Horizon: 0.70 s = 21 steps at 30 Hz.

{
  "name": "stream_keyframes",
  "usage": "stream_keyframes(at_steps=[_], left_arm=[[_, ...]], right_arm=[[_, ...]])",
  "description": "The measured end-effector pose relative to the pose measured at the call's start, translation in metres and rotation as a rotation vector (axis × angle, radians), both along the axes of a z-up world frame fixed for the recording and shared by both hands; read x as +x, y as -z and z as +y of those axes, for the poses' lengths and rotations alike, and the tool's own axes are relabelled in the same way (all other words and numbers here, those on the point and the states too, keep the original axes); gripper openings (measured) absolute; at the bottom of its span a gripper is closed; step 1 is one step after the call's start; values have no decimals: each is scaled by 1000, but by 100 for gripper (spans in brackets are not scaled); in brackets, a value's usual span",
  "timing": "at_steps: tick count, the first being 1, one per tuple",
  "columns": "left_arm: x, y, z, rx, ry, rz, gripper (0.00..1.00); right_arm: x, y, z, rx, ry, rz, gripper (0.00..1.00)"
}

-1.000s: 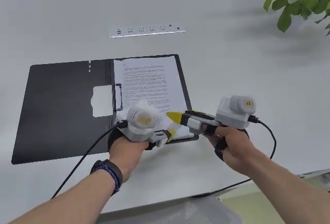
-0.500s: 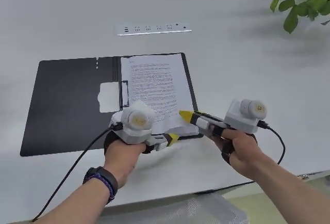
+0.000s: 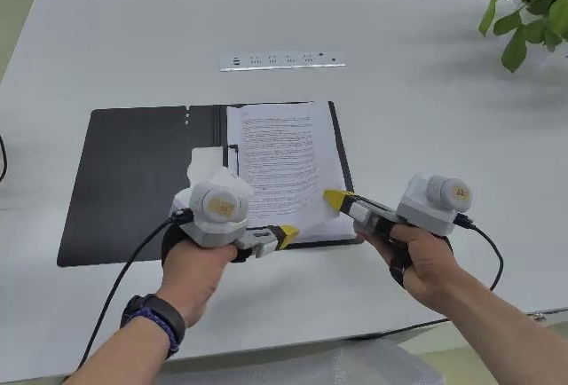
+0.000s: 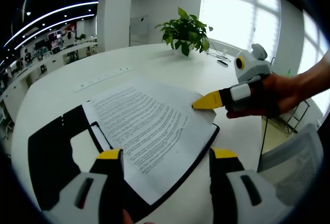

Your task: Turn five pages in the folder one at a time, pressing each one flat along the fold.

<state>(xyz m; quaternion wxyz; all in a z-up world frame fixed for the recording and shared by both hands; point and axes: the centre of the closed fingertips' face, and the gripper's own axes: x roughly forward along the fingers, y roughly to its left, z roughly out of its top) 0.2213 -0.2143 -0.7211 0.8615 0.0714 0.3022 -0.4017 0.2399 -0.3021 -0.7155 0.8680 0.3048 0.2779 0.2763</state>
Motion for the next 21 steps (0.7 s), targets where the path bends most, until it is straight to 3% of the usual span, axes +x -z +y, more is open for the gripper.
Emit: stream_keyframes(at_steps=[6,13,21], left_arm=[[3,-12,17,-14,-29,-26,68],[3,-15,38,-8,-51,-42,69],[-1,-18,67,-24,-100,-37,69]], right_arm=[[5,-9,18,12,-15,-21,0],[8,-21,47,16,-53,-52,0],[12,-29,78,31,-90,-71,0]])
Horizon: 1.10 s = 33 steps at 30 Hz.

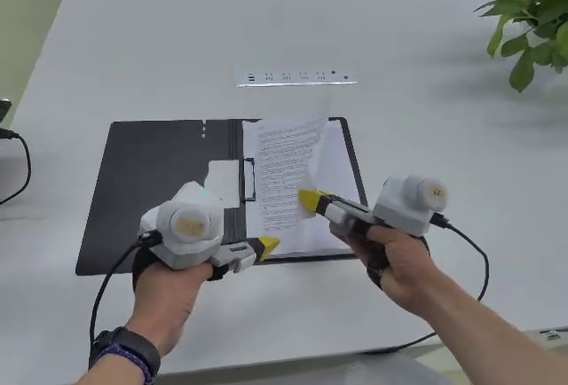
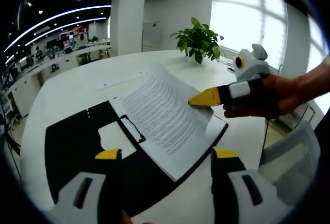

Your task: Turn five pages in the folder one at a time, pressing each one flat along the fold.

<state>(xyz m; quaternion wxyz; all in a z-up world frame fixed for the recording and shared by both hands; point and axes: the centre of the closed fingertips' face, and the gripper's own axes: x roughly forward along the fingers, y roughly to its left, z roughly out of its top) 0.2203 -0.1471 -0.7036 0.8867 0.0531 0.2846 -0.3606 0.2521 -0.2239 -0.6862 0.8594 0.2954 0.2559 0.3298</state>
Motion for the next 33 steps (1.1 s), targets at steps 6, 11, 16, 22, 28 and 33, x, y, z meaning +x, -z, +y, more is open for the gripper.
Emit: stream_keyframes(at_steps=[6,11,16,22,28,33], left_arm=[[-5,-8,21,-20,-41,-10,69],[-11,-14,33,-45,-54,-13,69],[-14,-18,46,-48,-65,-22,69],[-14,-25,69,-44,-96,-32,69],[-15,-34,94,-37,-128,-46,69],[-16,-36,111,-30,-154,-50,70]], right_arm=[[-1,-2,26,1,-34,-7,0],[-1,-3,44,9,-48,-13,0],[-5,-1,63,12,-76,-7,0],[-9,-1,86,16,-110,-7,0],[-12,1,107,20,-142,-3,0],[-14,4,122,22,-164,4,0]])
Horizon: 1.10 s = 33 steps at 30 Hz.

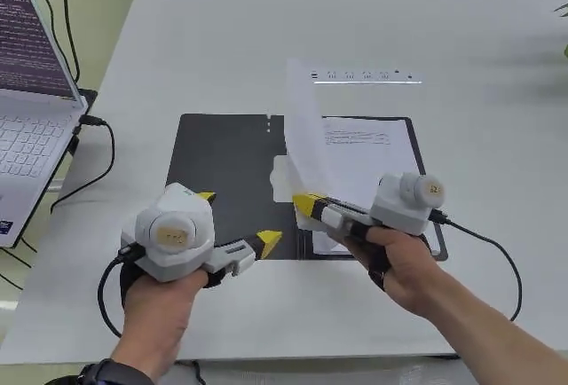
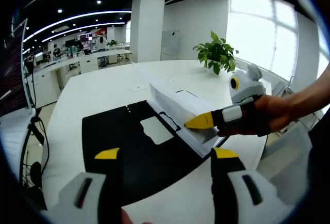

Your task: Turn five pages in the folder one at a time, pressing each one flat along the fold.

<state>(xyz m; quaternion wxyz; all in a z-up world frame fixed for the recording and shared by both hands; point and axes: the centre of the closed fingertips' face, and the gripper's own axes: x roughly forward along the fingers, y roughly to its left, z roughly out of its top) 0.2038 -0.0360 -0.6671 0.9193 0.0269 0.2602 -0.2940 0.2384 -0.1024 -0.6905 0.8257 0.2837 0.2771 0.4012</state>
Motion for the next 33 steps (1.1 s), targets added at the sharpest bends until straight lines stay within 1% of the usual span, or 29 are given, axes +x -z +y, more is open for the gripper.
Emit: stream_keyframes(at_steps=[3,6,8,9,11,14,16,19,24,26,31,33], left_arm=[[-1,-2,10,-3,-21,-2,70],[-2,-2,16,-2,-31,-4,69],[-1,-6,21,-19,-46,-4,69],[-1,-7,23,-20,-48,-8,69],[-1,-7,28,-10,-48,-12,69],[0,-6,34,-11,-53,-13,69],[0,-6,37,-13,-58,-12,69],[-1,-6,41,-24,-63,-9,69],[-2,-2,49,-24,-73,-4,69],[-2,-2,52,-25,-78,-5,69],[-1,-4,58,-39,-102,-11,69],[-2,-2,60,-43,-107,-11,69]], right_arm=[[-1,3,7,-4,-6,3,0],[-1,6,12,2,-8,13,0],[-3,7,17,1,-19,17,0],[-4,7,19,-2,-26,19,0],[-6,9,24,-6,-38,26,0],[-8,12,29,-13,-50,31,0],[-8,15,32,-21,-56,43,0],[-9,17,39,-20,-63,48,0],[-9,23,51,-24,-77,60,0],[-10,25,55,-22,-79,62,0],[-10,33,63,-33,-87,82,0],[-8,40,66,-35,-83,98,0]])
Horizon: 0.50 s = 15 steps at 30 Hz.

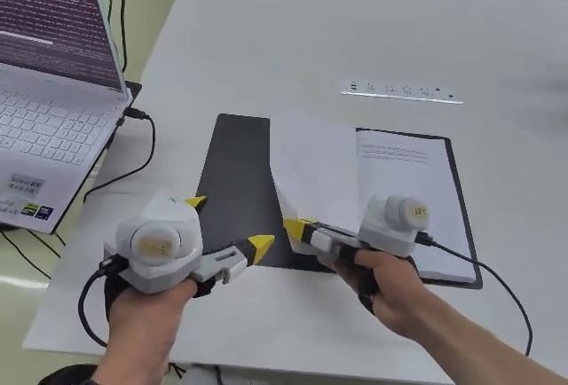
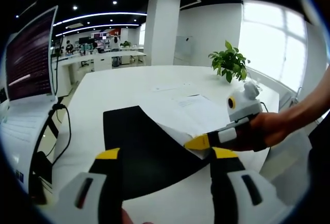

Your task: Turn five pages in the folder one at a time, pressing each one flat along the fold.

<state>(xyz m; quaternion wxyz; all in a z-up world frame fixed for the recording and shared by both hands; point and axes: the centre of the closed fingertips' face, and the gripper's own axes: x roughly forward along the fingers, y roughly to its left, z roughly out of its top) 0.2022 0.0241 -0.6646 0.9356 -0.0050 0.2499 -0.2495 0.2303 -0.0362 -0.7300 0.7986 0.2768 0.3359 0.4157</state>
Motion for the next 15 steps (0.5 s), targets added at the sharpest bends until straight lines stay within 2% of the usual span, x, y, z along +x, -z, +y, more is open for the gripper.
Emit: stream_keyframes(at_steps=[8,15], left_arm=[[-4,6,8,-6,-15,19,67],[-3,8,15,-16,-31,31,66]], right_arm=[[4,15,14,14,17,48,1],[4,31,18,-2,48,102,1]])
